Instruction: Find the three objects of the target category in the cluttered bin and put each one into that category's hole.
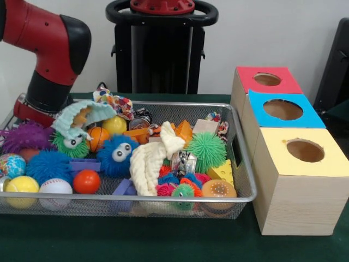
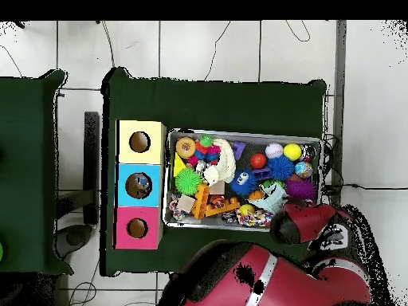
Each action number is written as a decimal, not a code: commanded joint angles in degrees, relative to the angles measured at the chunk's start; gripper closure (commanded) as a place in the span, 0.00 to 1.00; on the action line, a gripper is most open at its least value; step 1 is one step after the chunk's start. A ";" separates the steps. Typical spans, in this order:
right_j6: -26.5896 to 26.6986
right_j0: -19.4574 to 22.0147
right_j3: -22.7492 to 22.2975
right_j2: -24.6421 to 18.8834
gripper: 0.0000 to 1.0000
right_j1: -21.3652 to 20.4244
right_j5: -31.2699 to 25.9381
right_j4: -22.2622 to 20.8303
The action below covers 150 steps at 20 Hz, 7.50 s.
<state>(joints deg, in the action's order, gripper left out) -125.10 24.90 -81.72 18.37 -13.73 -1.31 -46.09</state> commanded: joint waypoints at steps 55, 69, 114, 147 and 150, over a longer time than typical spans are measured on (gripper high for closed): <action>-7.06 6.63 1.61 -13.05 0.00 5.29 4.81 8.71; -11.36 -5.14 -0.79 -6.83 0.00 3.64 -2.95 23.21; -2.17 -3.59 -11.06 -17.11 0.00 -14.94 -23.85 34.08; -15.64 -9.25 -10.45 -16.05 0.00 -13.03 -20.86 54.75; -16.37 -10.15 -11.38 -16.03 0.00 -12.56 -20.86 57.90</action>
<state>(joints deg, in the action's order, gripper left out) -125.12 15.61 -92.14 1.92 -27.91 -15.38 4.81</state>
